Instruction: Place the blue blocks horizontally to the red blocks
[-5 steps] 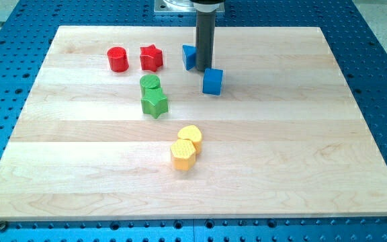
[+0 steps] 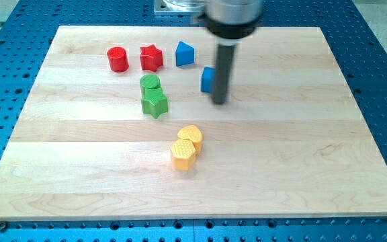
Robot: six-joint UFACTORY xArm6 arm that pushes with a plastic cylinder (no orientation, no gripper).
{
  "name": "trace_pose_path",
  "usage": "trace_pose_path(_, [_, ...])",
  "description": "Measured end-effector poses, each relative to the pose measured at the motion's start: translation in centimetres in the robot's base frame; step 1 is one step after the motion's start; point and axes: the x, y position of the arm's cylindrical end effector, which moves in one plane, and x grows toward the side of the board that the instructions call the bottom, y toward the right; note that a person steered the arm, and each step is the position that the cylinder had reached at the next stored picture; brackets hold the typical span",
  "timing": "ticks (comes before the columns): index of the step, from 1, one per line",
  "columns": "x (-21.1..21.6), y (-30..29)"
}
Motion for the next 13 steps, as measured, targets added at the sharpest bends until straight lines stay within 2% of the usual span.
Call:
trace_pose_path(1, [-2.7, -0.9])
trace_pose_path(2, [-5.7, 1.7])
trace_pose_path(3, [-4.8, 2.9])
trace_pose_path(4, [-2.1, 3.4])
trace_pose_path(7, [-4.3, 10.8])
trace_pose_path(8, [-7.2, 7.8])
trace_pose_path(9, [-8.7, 7.3])
trace_pose_path(10, [-8.8, 7.8])
trace_pose_path(11, [-12.6, 11.0])
trace_pose_path(12, [-17.3, 9.2])
trace_pose_path(13, [-17.6, 4.5])
